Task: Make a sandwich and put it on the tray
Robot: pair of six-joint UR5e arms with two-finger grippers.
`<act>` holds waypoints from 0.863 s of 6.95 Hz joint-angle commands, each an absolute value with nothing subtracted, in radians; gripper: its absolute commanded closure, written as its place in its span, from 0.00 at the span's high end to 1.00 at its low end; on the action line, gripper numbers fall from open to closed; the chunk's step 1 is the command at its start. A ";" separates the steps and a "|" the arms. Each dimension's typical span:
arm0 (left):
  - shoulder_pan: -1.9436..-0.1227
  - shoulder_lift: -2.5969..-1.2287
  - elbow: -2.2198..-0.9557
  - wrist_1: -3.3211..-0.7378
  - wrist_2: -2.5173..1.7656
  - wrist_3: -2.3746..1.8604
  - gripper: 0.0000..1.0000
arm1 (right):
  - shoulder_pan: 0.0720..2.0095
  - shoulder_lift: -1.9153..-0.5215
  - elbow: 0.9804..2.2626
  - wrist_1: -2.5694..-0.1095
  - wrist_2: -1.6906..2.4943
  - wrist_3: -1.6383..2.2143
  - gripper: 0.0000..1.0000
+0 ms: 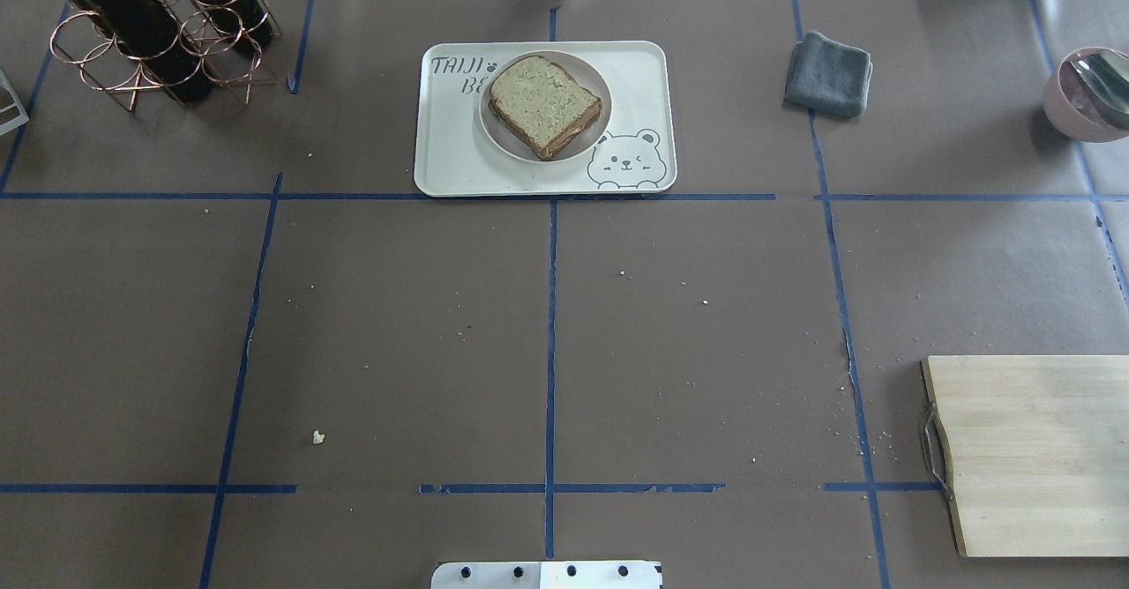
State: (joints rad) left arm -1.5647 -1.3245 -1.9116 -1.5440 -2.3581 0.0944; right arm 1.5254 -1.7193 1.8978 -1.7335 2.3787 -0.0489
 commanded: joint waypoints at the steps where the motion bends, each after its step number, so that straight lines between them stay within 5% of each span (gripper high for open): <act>1: -1.571 -1.309 -1.908 -1.511 -2.352 0.185 1.00 | 1.523 -1.720 1.896 -1.732 2.384 -0.046 1.00; 6: -1.571 -1.315 -1.890 -1.511 -2.358 0.178 1.00 | 1.503 -1.730 1.899 -1.733 2.369 -0.064 1.00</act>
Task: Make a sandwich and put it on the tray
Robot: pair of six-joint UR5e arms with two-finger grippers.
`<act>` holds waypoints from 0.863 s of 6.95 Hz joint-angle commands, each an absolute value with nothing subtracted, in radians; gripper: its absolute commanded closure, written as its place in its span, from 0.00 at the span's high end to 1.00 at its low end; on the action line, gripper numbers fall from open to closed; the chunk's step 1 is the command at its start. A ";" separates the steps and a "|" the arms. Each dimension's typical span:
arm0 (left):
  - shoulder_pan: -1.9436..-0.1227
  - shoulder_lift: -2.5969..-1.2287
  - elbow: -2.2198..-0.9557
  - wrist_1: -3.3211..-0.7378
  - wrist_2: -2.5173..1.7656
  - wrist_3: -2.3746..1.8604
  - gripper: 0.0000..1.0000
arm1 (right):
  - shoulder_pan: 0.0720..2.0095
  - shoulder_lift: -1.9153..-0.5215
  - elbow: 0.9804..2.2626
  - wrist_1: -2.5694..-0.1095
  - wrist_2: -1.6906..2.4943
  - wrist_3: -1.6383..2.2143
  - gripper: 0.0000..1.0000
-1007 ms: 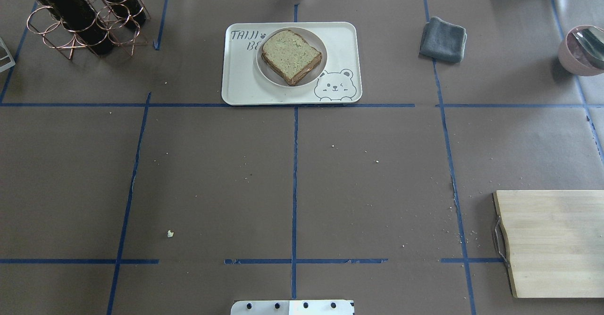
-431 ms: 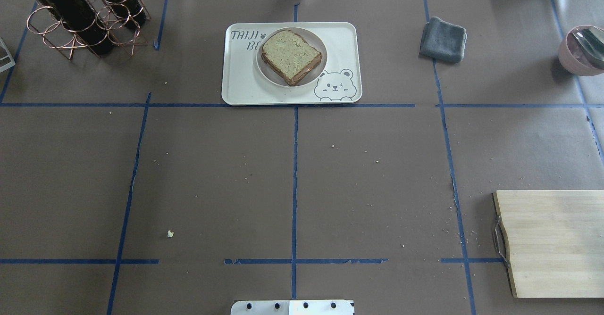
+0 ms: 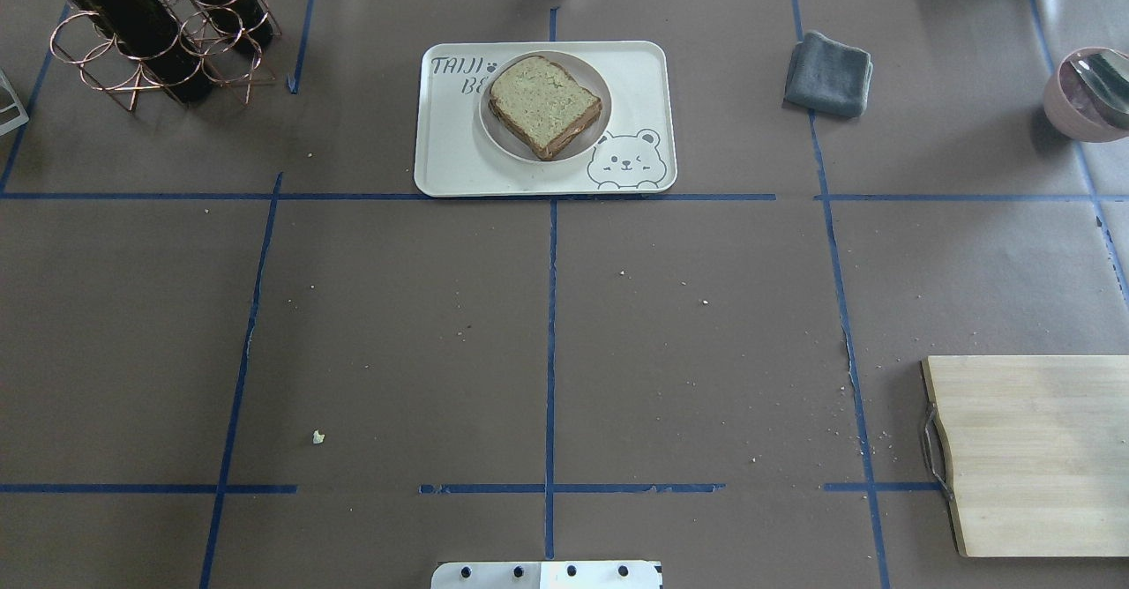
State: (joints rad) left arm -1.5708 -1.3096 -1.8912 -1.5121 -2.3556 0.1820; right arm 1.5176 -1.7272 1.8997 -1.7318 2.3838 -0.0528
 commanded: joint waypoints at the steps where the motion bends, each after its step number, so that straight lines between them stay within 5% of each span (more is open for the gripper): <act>1: -1.571 -1.315 -1.891 -1.512 -2.364 0.178 1.00 | 1.476 -1.733 1.904 -1.736 2.297 -0.083 1.00; 6: -1.571 -1.333 -1.888 -1.517 -2.365 0.176 1.00 | 1.466 -1.755 1.904 -1.741 2.338 -0.123 1.00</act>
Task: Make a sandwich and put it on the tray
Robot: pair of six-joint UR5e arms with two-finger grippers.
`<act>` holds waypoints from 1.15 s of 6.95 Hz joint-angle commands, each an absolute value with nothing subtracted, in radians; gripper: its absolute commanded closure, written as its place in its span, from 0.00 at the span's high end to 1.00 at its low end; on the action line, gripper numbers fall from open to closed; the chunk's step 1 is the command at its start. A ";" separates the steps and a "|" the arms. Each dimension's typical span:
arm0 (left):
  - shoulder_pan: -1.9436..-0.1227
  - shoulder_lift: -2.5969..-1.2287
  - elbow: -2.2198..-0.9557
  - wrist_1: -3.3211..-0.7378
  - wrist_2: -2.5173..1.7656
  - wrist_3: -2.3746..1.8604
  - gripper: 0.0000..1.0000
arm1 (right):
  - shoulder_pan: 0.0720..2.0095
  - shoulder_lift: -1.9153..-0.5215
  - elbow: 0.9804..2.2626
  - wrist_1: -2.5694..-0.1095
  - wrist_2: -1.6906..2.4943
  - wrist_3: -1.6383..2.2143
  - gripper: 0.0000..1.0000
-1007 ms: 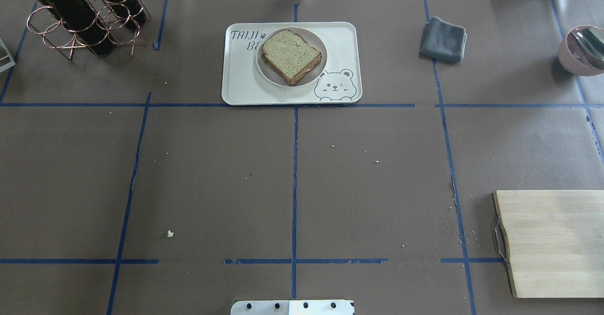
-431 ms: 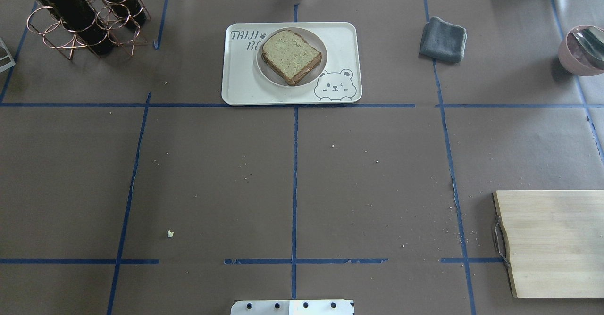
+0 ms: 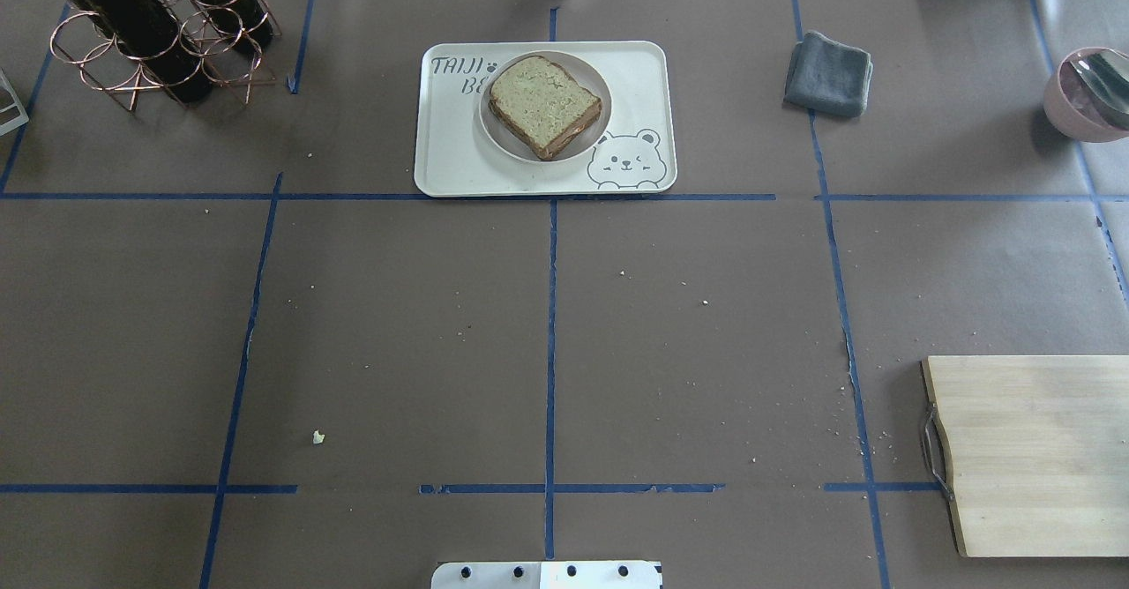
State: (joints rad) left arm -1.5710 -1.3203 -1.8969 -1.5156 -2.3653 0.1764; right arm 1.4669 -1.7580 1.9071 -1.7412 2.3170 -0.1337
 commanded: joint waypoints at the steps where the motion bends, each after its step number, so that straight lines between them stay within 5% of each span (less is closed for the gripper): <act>1: -1.571 -1.338 -1.885 -1.517 -2.364 0.176 1.00 | 1.466 -1.755 1.904 -1.740 2.344 -0.092 1.00; 8: -1.583 -1.358 -1.890 -1.379 -2.365 0.173 1.00 | 1.466 -1.756 1.896 -1.740 2.342 -0.077 1.00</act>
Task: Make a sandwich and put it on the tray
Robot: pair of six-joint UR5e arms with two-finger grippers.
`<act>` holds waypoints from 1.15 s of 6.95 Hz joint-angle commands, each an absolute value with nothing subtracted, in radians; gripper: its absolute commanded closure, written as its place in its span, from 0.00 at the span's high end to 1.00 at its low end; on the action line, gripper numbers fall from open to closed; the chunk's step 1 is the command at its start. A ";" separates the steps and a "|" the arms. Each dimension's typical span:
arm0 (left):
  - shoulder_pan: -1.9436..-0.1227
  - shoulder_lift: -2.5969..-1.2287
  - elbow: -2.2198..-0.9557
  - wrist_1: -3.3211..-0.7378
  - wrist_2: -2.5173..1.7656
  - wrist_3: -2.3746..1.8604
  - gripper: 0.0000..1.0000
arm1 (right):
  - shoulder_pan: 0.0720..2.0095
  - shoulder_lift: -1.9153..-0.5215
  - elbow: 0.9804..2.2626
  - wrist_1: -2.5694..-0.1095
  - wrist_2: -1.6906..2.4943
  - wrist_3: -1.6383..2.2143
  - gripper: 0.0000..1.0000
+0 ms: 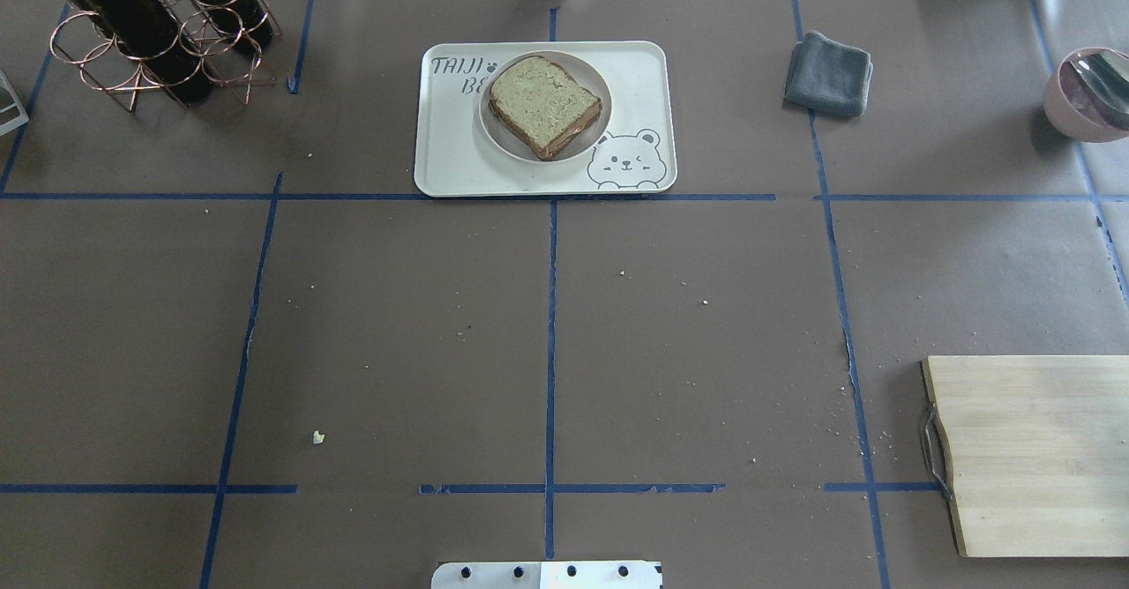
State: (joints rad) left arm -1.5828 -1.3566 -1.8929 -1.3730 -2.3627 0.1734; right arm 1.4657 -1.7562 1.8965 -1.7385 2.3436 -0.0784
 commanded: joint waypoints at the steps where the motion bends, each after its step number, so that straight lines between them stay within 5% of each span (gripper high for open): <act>1: -1.583 -1.361 -1.884 -1.381 -2.367 0.173 1.00 | 1.466 -1.756 1.896 -1.738 2.342 -0.077 1.00; 8: -1.583 -1.442 -1.845 -1.378 -2.364 0.173 1.00 | 1.465 -1.752 1.885 -1.733 2.344 -0.075 1.00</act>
